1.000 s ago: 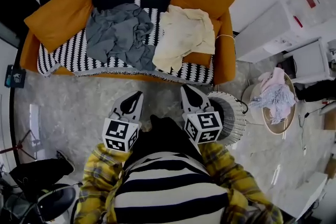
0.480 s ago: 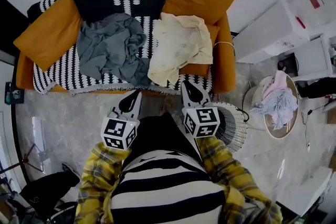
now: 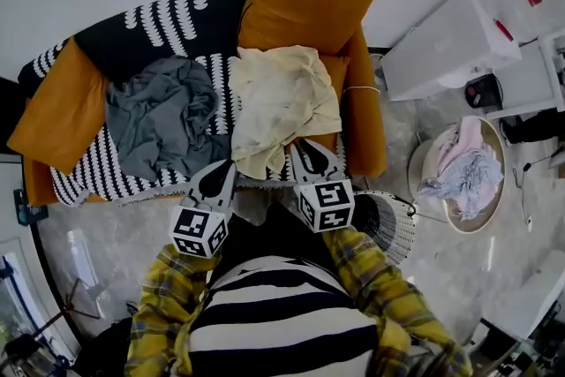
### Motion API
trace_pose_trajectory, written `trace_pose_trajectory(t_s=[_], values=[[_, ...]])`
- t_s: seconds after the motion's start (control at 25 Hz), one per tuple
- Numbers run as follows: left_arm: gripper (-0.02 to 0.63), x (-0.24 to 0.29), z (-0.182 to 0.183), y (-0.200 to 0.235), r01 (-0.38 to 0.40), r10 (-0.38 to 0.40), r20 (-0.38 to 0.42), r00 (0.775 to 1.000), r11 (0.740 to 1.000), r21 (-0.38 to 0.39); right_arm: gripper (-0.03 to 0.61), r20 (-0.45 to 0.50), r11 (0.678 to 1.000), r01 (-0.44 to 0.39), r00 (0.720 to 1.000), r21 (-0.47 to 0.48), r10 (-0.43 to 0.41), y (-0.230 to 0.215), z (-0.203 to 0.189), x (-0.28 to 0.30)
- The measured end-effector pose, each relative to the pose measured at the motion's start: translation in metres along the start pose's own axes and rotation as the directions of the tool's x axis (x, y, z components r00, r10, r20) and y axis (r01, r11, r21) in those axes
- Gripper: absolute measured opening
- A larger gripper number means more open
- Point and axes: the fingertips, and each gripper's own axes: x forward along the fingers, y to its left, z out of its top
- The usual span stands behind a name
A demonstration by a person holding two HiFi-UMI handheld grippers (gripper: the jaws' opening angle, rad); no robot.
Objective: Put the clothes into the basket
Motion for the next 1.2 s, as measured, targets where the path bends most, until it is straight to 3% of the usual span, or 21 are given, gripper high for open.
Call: trace_pose_trajectory(t_s=[0.08,0.48,0.8,1.2], values=[[0.021,0.023,0.006,0.002,0.02,-0.02,-0.024,1.0,1.0,0.01,0.124,-0.012,1.0,-0.007,1.0,0.017,0.007,-0.013,0.003,0.014],[0.021,0.082,0.016,0.026,0.046,-0.048,-0.083,0.995,0.999,-0.022,0.185,-0.08,0.997,0.058,0.995,0.059,-0.053,-0.067,-0.012,0.06],[0.021,0.106,-0.004,0.059,0.09,-0.094,-0.163,0.982,0.995,-0.031,0.239,-0.16,0.985,0.156,0.977,0.073,-0.143,-0.096,-0.039,0.099],[0.021,0.144,-0.019,0.073,0.123,-0.129,-0.21,0.969,0.992,-0.042,0.274,-0.214,0.937,0.314,0.936,0.153,-0.279,-0.152,-0.065,0.141]])
